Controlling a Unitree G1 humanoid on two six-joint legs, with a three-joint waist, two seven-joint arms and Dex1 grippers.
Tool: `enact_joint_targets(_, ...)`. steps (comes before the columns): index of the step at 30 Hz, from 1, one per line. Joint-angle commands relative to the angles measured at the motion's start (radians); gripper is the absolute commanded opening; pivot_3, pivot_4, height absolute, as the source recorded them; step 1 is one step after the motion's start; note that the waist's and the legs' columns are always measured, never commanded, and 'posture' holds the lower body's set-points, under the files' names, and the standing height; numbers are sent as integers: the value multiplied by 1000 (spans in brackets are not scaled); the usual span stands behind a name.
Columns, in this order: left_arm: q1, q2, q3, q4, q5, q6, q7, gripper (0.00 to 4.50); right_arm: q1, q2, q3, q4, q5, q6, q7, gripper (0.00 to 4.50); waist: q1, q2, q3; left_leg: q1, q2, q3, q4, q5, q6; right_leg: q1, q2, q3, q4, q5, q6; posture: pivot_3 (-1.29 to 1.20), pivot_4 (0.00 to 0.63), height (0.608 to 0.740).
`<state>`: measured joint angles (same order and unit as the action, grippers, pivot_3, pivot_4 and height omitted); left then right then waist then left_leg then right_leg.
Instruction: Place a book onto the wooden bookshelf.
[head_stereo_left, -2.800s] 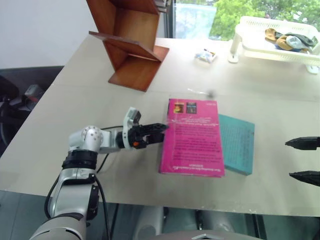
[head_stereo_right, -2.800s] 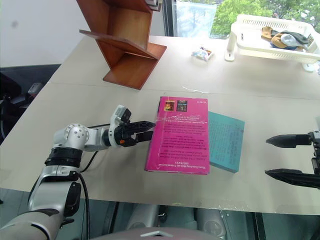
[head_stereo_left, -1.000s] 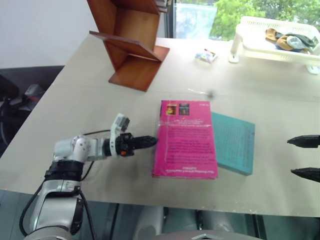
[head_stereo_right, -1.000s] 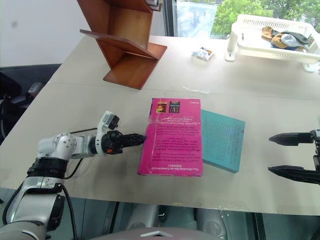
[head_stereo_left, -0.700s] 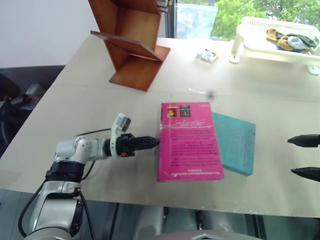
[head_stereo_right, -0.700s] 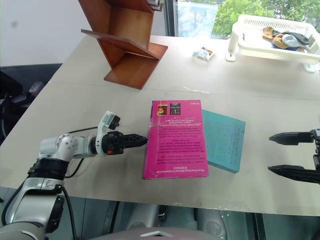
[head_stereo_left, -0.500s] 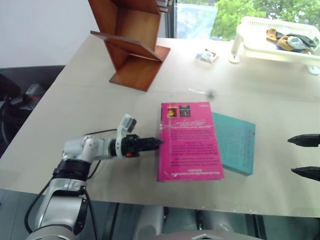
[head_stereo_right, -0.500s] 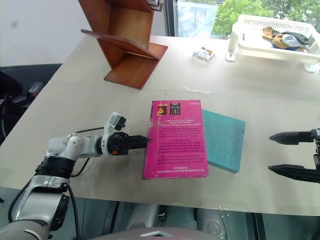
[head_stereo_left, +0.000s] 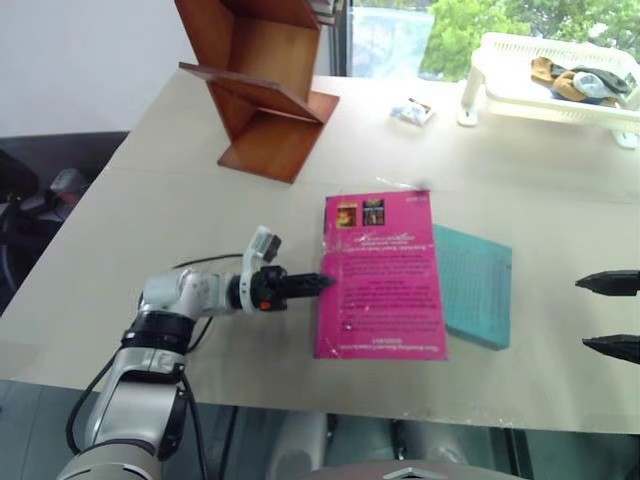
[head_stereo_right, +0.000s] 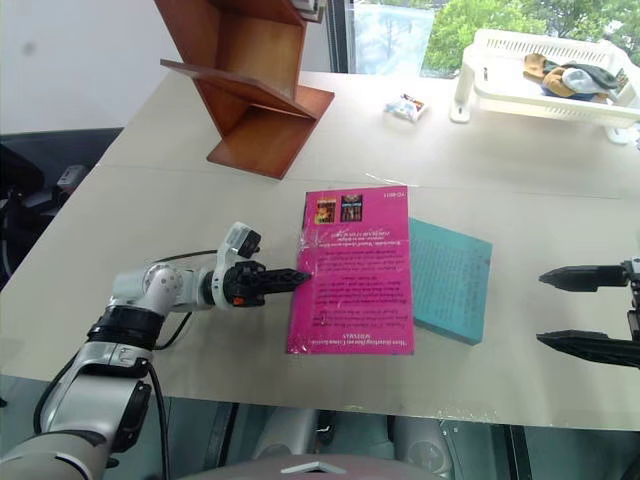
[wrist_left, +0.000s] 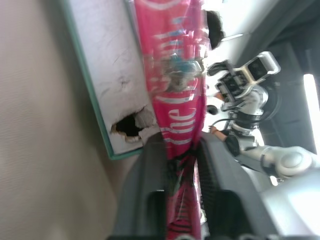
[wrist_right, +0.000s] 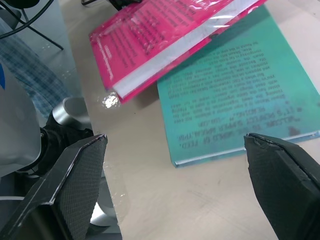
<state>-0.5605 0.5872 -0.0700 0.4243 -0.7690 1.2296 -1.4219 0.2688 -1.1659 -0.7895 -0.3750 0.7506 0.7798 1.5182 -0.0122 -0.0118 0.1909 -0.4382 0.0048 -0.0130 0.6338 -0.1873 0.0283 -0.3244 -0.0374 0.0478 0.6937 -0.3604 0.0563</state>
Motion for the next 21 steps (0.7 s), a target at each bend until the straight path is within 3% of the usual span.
enact_joint_targets(1, 14, 23, 15, -9, -2, 0, -9, 174, -1, -10, -16, -10, 0, -8, 8, 4500, -1, 0, 0, 0, 0, 0, 0, 0, 0, 0, 0, 0, 0, 0, 0, 0, 150, 740)
enact_joint_targets(12, 104, 29, 51, -128, -4, -92, 3, 174, -33, -29, 25, 19, -8, -25, 12, 4500, -3, 0, 0, 0, 0, 1, 0, 0, 0, 0, 0, 1, 0, 0, 0, 0, 150, 740)
enact_joint_targets(13, 111, 28, 54, -138, -8, -98, 3, 974, -37, -31, 29, 22, -8, -27, 13, 4500, -2, 0, 0, 0, 0, 1, 0, 0, 0, 0, 0, 1, 0, 0, 0, 0, 150, 740)
enact_joint_targets(16, 96, 5, 74, -97, 7, -100, 68, 1932, -44, -34, 37, 29, -12, -32, 16, 4500, 0, 0, 0, 0, 0, 0, 0, 0, 0, 0, 0, 0, 0, 0, 0, 0, 150, 740)
enact_joint_targets(17, 93, 6, 75, -88, 7, -102, 68, 2572, -45, -34, 38, 30, -14, -32, 17, 4500, 2, 0, 0, 0, 0, 0, 0, 0, 0, 0, 0, 0, 0, 0, 0, 0, 150, 740)
enact_joint_targets(18, 93, 8, 75, -85, 5, -103, 62, 2934, -46, -35, 39, 31, -15, -34, 18, 4500, 2, 0, 0, 0, 0, -1, 0, 0, 0, 0, -1, -1, 0, 0, 0, 0, 150, 740)
enact_joint_targets(21, 93, 10, 77, -82, -1, -101, 56, 2934, -49, -35, 41, 34, -18, -35, 20, 4500, 1, 0, 0, 0, 0, -1, 0, 0, 0, 0, -1, -1, 0, 0, 0, 0, 150, 740)
